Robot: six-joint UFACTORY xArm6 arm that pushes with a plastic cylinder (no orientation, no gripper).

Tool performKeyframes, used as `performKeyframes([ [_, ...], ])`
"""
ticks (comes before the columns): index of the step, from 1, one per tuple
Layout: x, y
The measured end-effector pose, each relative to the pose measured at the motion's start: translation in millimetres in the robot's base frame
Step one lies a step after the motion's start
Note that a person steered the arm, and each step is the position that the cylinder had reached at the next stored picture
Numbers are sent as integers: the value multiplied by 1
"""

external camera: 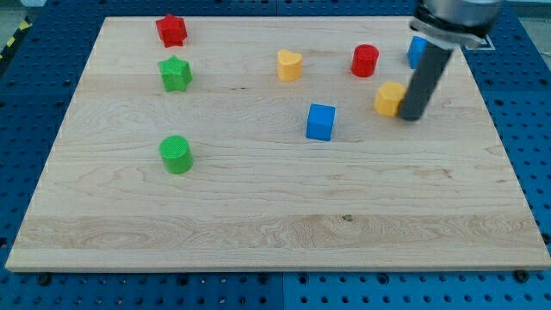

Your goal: Place the yellow hexagon at the bottom of the yellow heart

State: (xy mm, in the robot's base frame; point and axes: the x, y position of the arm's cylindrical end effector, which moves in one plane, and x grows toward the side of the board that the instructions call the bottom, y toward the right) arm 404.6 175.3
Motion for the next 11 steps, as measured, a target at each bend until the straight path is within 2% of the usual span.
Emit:
performKeyframes([
  [1, 27, 19],
  [2, 37, 72],
  [3, 1, 91],
  [4, -9, 59],
  [5, -8, -22],
  [6, -7, -57],
  [7, 0, -16],
  [8, -24, 6],
  [9, -37, -17],
  [11, -30, -166],
])
